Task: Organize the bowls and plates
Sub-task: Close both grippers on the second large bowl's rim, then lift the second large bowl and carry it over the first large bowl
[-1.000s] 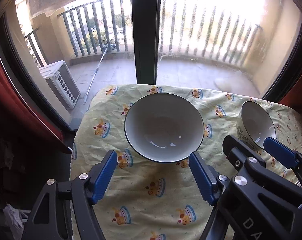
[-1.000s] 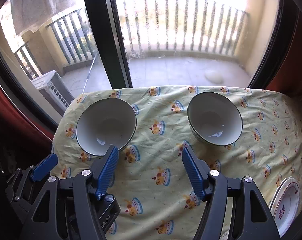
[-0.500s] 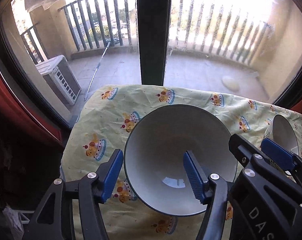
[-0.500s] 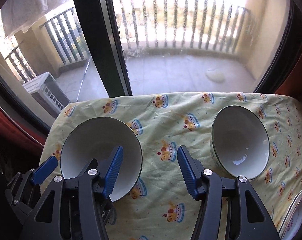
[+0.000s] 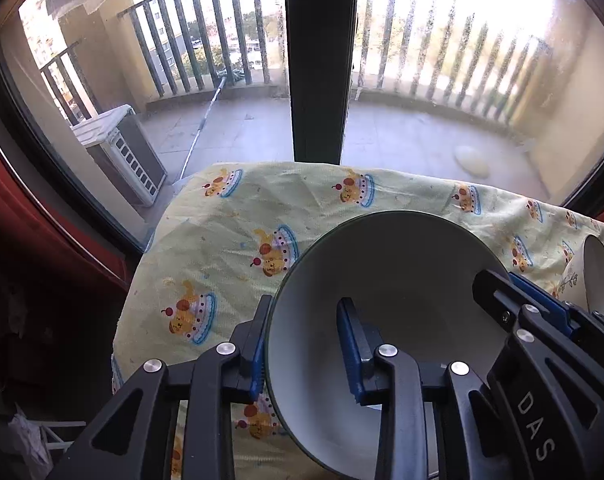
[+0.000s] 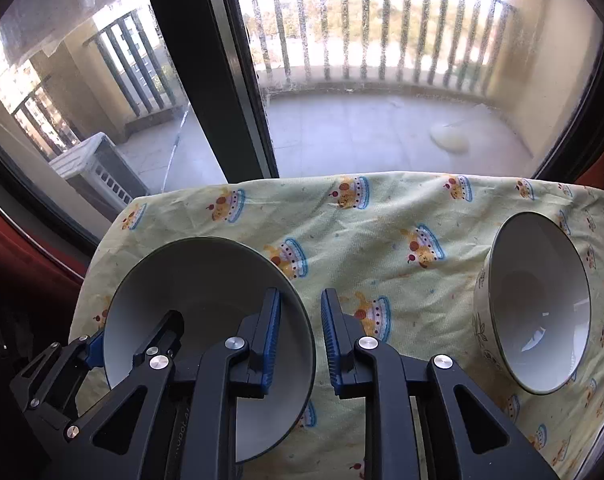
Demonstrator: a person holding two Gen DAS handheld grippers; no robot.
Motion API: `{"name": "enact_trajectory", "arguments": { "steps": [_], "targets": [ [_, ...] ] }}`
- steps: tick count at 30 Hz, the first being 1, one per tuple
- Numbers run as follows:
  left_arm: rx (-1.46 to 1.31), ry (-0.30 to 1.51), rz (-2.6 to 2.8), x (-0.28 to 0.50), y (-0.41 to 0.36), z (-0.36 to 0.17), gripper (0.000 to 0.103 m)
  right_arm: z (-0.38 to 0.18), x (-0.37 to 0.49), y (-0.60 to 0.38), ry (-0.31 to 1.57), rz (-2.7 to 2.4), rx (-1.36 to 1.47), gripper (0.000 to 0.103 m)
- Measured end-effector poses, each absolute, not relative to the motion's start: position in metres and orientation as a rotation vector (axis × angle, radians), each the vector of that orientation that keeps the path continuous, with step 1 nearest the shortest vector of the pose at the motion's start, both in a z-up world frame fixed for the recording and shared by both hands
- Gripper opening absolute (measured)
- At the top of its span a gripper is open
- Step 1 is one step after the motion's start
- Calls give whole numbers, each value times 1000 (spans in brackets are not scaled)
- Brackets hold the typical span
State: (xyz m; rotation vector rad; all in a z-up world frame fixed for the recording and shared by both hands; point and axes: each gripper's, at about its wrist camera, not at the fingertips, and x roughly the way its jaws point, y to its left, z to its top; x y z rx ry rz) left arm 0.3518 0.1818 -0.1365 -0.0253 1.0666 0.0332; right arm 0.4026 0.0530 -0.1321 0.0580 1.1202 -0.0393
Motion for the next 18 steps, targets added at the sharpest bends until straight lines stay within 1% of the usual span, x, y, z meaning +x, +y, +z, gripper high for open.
{"name": "enact_trajectory", "arguments": {
  "steps": [9,18],
  "targets": [
    [-7,1093,1,338,175,-136,30,-128,392,52,1140,-40,22,19],
    [1,1105,-34,310,162,-128,30,-115,361,41,1154,-77,26,19]
  ]
}}
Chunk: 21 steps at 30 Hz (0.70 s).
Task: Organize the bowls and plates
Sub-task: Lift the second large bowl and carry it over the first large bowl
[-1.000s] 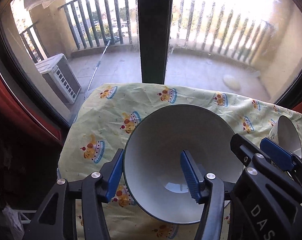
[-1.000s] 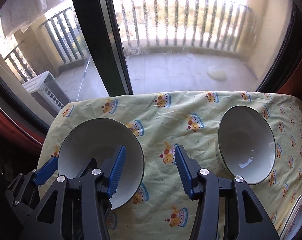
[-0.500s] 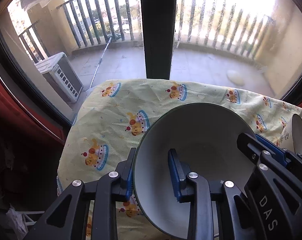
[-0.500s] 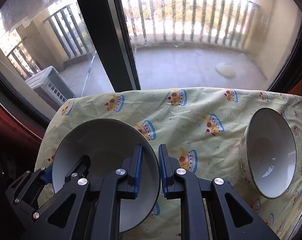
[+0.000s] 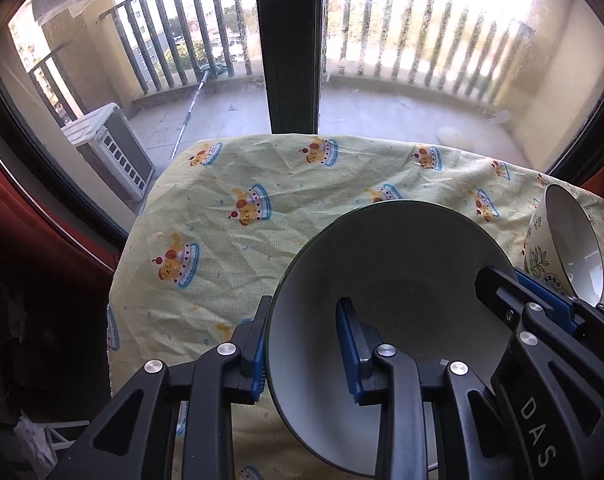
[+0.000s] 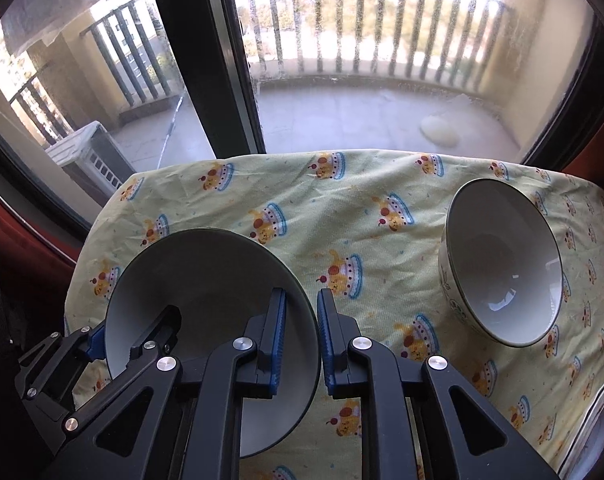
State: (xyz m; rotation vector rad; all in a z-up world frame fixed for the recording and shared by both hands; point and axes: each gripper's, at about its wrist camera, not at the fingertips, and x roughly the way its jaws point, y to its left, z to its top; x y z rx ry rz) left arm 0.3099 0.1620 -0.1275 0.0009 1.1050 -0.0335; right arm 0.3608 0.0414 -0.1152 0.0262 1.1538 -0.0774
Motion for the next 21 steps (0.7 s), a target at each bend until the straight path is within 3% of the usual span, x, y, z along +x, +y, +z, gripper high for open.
{"name": "enact_trajectory", "arguments": {
  "steps": [21],
  "targets": [
    [38,1007,-114,223,119,-64,30,-40,258,6,1057,-157,73,19]
  ]
}}
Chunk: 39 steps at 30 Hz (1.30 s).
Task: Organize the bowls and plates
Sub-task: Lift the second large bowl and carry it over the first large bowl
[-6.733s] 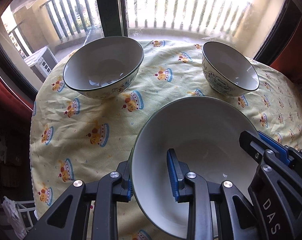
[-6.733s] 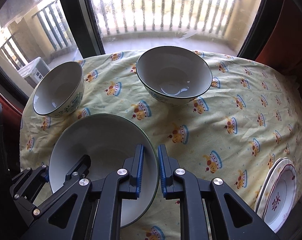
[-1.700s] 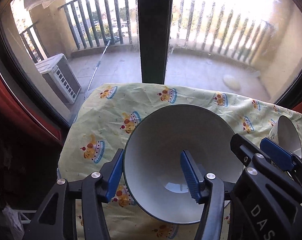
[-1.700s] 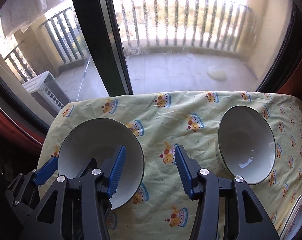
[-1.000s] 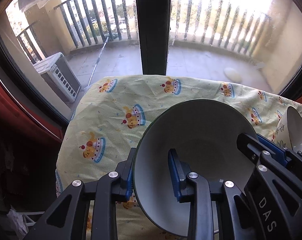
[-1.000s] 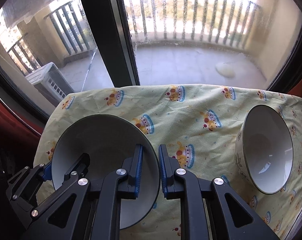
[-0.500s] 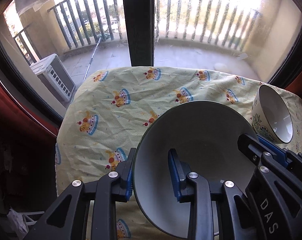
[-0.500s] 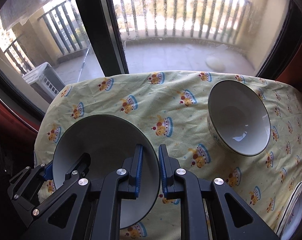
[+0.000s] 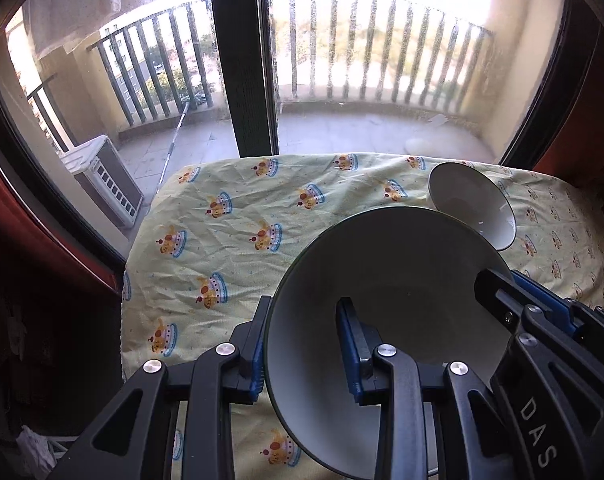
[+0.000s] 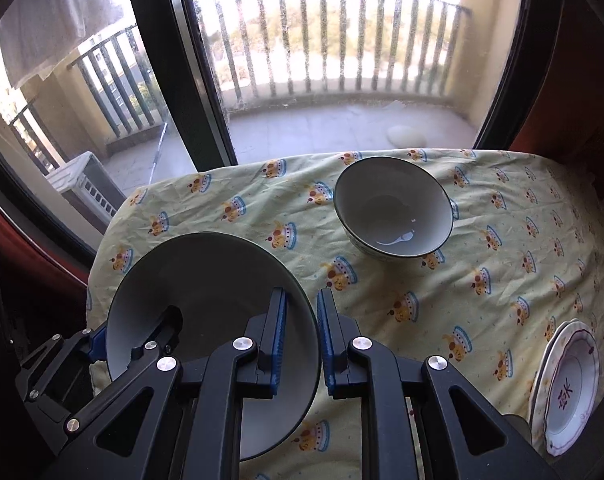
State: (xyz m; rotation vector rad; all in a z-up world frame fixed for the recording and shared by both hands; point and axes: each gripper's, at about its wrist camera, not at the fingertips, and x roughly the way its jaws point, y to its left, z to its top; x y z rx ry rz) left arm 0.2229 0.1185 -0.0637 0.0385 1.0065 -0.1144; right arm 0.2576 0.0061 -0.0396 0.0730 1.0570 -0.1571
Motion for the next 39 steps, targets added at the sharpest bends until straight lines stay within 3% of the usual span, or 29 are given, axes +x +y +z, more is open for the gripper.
{"name": "enact_trajectory", "arguments": {
  "steps": [19,39],
  "targets": [
    [25,983,-77,147,30,-39,30,6,176,-81,1021,-109,56,19],
    [-12,1020,-25,86,-42,-64,30,-4,117,-163,1058,-39,14,19]
  ]
}}
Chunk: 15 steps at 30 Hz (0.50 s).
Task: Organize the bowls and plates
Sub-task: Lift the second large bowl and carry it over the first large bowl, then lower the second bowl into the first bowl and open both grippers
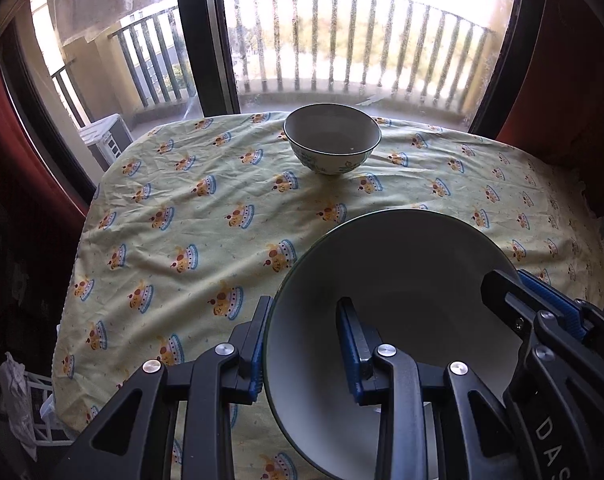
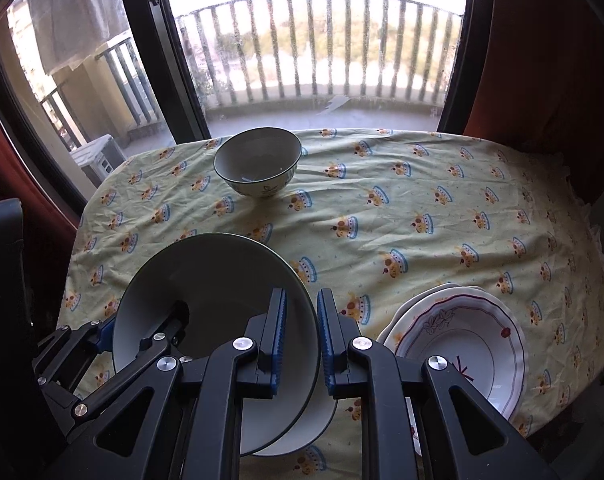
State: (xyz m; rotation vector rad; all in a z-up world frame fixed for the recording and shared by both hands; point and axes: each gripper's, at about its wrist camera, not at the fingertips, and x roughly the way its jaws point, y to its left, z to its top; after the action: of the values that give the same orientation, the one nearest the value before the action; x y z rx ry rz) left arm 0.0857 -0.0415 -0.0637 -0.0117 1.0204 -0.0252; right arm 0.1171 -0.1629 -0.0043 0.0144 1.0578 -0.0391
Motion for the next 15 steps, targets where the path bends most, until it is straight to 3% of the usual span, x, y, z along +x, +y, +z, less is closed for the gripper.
{"name": "enact_trajectory", "arguments": {
  "steps": [15],
  "targets": [
    [-21,1105,33,65,-48,-102,30,-40,95,-172,1152,31,-32,19]
  ]
}}
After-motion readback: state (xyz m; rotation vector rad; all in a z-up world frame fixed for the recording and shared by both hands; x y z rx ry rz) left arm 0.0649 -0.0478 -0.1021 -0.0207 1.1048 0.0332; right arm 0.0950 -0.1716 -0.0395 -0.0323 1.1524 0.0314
